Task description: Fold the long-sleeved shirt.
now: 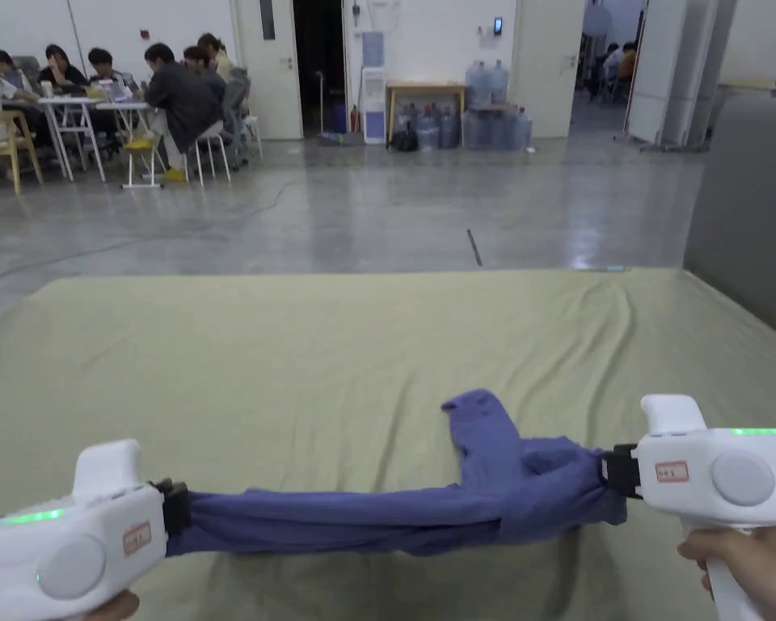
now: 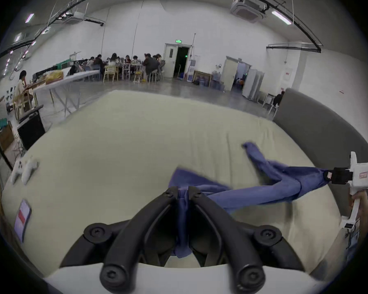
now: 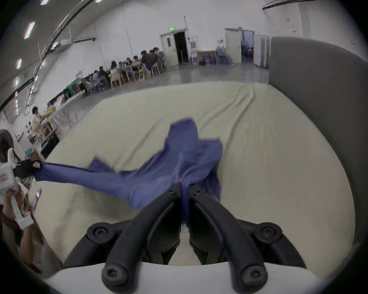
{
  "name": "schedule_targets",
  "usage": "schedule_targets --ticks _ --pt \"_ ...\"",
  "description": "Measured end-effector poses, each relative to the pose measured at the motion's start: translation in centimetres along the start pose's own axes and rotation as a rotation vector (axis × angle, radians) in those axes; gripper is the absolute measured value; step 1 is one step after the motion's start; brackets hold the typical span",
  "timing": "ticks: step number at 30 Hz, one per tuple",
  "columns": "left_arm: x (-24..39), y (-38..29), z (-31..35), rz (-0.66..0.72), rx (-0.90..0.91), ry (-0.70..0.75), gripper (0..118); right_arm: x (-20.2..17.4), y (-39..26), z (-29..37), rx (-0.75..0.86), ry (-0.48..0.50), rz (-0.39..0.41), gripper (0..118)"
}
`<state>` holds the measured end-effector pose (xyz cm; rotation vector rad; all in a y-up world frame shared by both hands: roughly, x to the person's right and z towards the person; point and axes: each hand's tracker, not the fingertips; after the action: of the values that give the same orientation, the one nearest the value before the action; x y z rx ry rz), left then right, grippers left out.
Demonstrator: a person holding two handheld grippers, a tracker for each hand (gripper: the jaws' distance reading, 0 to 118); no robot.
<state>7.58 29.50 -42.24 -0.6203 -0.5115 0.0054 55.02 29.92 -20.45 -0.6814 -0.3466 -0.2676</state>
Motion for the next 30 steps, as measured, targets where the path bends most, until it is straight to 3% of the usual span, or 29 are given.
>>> schedule_targets --ticks 3,7,12,15,16,17,18,19,22,23,24,25,27,28,29,30 --pt "-0.9 -7.0 3.0 0.012 -0.085 0.018 6 -0.4 -7.0 1.9 -0.099 0.004 0.031 7" --pt "-3.7 -13.1 4.5 0.038 -0.175 0.027 6 -0.6 -13.8 3.3 -0.202 -0.012 0.006 7" --pt "-4.1 -15.6 5.0 0.010 -0.208 0.037 6 -1.3 -16.6 1.8 -0.260 -0.055 0.076 7" --pt "-4.0 -15.7 4.6 0.013 -0.208 0.046 7 -1.5 -16.8 1.3 -0.261 -0.059 0.065 7" --pt "-4.0 -15.6 4.5 0.023 -0.205 0.042 25 -1.3 -16.8 1.4 -0.258 -0.061 0.055 24" --pt "-3.9 -15.4 4.5 0.025 -0.213 0.042 68 -1.3 -16.7 1.9 -0.255 -0.058 0.045 62" --pt "-3.9 -15.1 4.5 0.020 -0.229 0.055 112 -1.1 -16.5 2.4 -0.260 -0.059 0.029 108" --pt "-3.7 -15.0 4.7 0.001 -0.261 0.054 118 -1.0 -16.4 2.9 -0.258 -0.067 0.027 118" --pt "-3.4 -14.5 7.2 -0.026 -0.183 0.015 118 -1.2 -15.8 7.5 -0.133 -0.083 0.021 112" --pt "-3.7 -14.2 6.9 -0.027 -0.186 0.020 117 -1.2 -15.5 8.6 -0.127 -0.109 0.005 99" --pt "-3.7 -14.1 7.2 -0.027 -0.184 0.028 109 -1.2 -15.4 10.0 -0.100 -0.128 -0.030 73" --pt "-3.7 -14.0 7.7 -0.020 -0.176 0.031 82 0.2 -14.6 10.4 -0.064 -0.114 -0.075 24" --pt "-1.5 -12.9 10.7 0.007 -0.132 0.007 60 0.8 -14.7 11.6 -0.043 -0.079 -0.133 5" --pt "-1.0 -12.9 11.2 0.013 -0.133 0.003 48 1.0 -14.9 12.1 -0.042 -0.090 -0.144 5" --pt "-0.6 -12.9 11.4 0.023 -0.136 -0.003 9 1.0 -15.1 12.3 -0.048 -0.081 -0.141 5" --pt "-0.2 -13.0 11.8 0.037 -0.123 -0.011 0 1.0 -15.4 12.4 -0.055 -0.078 -0.128 5"
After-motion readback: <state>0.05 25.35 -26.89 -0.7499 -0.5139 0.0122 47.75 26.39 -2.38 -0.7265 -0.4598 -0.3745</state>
